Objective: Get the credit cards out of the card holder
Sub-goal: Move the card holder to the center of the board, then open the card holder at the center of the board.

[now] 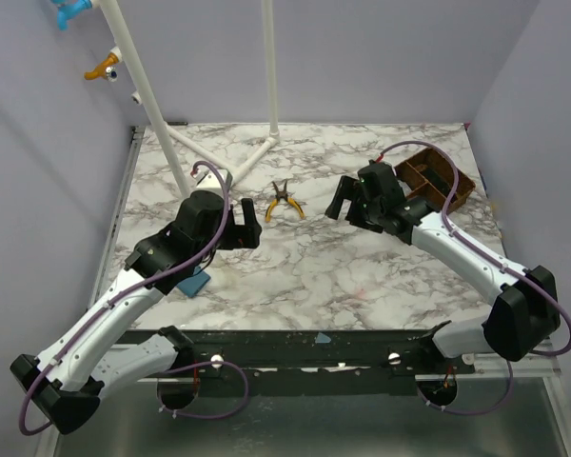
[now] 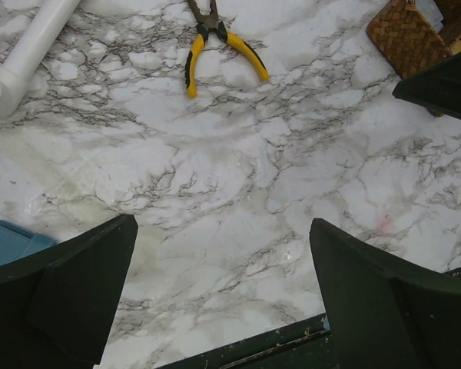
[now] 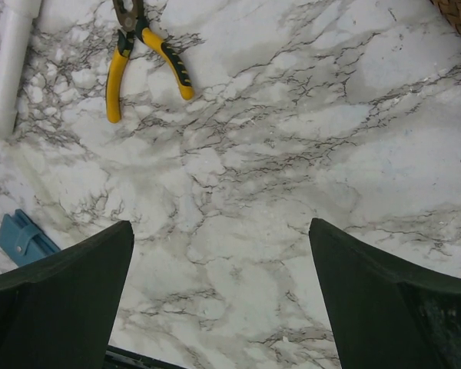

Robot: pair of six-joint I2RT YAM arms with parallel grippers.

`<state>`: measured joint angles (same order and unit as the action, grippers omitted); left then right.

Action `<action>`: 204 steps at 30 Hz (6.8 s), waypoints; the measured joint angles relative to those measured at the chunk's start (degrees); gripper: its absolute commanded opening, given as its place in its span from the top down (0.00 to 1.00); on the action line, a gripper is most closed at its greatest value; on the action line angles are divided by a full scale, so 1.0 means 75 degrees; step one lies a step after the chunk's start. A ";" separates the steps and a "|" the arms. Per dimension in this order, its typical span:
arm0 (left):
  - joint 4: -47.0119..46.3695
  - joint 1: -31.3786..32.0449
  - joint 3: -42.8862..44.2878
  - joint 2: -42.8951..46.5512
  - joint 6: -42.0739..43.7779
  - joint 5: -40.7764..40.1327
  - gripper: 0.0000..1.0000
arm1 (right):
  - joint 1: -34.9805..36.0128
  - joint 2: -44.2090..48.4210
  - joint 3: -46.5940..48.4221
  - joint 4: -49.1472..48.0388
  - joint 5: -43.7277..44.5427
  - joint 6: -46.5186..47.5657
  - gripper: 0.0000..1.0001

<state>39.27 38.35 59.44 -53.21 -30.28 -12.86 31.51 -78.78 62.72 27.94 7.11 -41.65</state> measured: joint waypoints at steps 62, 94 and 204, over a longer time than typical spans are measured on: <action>-0.0586 -0.7414 -0.3733 -0.0924 -0.4765 -0.0111 0.34 | 0.0000 -0.0431 -0.0527 -0.0816 -0.0717 0.1011 0.00; -0.1440 -0.5196 -0.3756 -0.2025 -0.6100 0.1055 0.54 | 0.0000 -0.0006 -0.1148 -0.1037 -0.0717 0.0731 0.00; -0.1702 -0.2521 -0.3850 -0.1300 -0.2847 0.3069 0.39 | 0.4395 -0.4744 0.2949 0.1909 0.2908 -0.0930 0.52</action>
<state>26.50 19.44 30.57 -62.96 -51.64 10.15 64.47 -114.37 84.84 42.26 28.93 -48.62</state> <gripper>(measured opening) 0.612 0.474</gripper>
